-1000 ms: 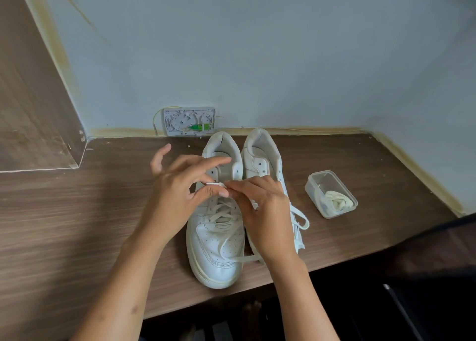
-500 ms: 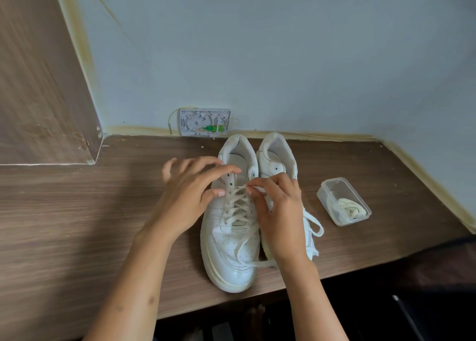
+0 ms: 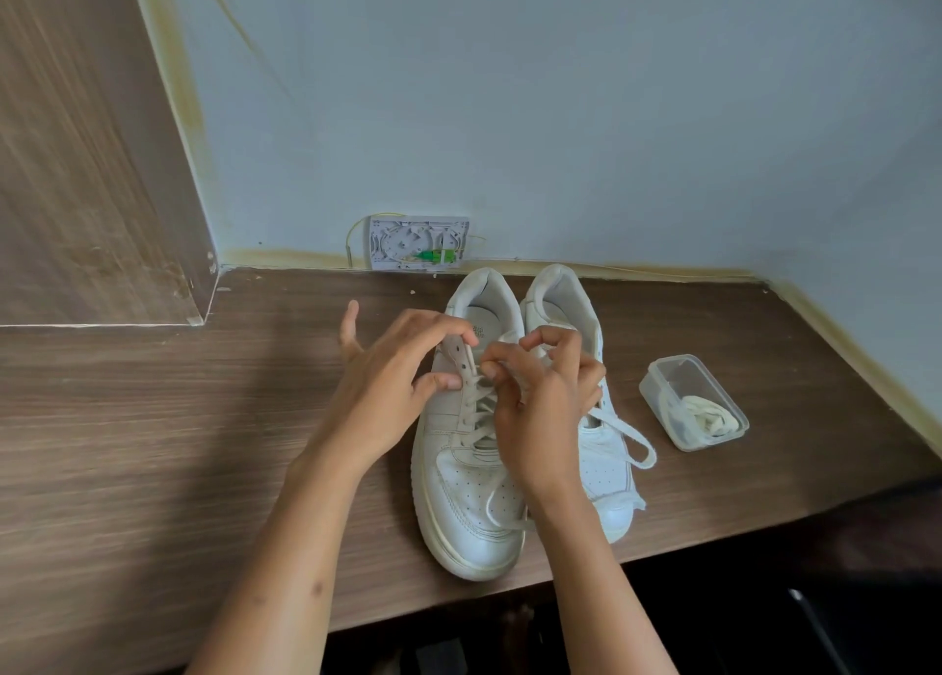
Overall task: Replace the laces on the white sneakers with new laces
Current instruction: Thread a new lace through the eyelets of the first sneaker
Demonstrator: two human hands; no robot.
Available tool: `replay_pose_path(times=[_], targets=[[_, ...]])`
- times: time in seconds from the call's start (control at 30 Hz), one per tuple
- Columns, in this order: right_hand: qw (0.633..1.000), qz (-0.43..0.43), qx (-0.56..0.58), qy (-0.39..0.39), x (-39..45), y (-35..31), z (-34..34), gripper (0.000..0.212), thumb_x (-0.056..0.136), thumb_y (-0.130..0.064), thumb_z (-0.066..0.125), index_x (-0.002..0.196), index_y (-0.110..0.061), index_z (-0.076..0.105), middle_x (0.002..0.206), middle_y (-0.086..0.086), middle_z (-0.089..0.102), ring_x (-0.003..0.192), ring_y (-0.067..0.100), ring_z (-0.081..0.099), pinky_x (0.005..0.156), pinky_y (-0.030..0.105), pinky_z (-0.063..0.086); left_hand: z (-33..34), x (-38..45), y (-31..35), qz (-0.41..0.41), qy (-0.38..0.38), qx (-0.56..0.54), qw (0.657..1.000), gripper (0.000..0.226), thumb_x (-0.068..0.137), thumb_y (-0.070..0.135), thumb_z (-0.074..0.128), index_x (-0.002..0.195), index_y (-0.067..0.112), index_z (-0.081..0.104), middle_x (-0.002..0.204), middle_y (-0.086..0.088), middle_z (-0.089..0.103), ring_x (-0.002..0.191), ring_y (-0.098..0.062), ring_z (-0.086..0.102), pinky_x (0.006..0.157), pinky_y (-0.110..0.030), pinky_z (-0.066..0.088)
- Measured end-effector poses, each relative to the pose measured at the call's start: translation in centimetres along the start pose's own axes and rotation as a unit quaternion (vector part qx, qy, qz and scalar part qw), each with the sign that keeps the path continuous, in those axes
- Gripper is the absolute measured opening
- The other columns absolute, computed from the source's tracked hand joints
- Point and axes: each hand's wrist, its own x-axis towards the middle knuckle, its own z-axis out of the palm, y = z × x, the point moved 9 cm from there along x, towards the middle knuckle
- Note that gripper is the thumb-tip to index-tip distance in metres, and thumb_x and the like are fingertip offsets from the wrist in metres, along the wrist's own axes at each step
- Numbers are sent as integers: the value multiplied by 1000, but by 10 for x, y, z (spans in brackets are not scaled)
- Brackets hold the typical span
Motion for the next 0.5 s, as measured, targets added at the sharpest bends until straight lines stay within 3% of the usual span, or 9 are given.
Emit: replay_pose_path(times=[0.17,0.3,0.4,0.5], targets=[[999,26,4,-47,1,4,10,22,88,-14,69,92,-35,74,118,-12,39,117,26,30,90,31,13,0,0,1,-4,-3,-10,1000,50,80,29,75,116,51,49,113,31,52,113,21,39,116,-53,-11],[998,10,27,-56,-2,2,1,16,92,-28,67,106,-37,68,132,-8,40,124,24,28,100,40,20,-6,0,-5,-41,4,-78,996,50,76,34,79,116,51,53,114,26,62,110,11,54,117,-52,-10],[997,3,44,-60,-8,1,-12,62,82,-55,68,136,-34,44,134,-8,35,125,14,25,105,38,20,-12,2,-4,-39,33,-71,996,22,75,51,72,95,46,68,110,28,64,115,11,51,116,-45,-10],[998,26,21,-52,-17,12,-22,103,62,-67,72,144,-27,25,138,-5,32,132,15,22,112,40,14,-13,4,1,-19,63,-28,997,13,77,55,66,82,44,70,106,29,63,110,8,53,116,-52,-2]])
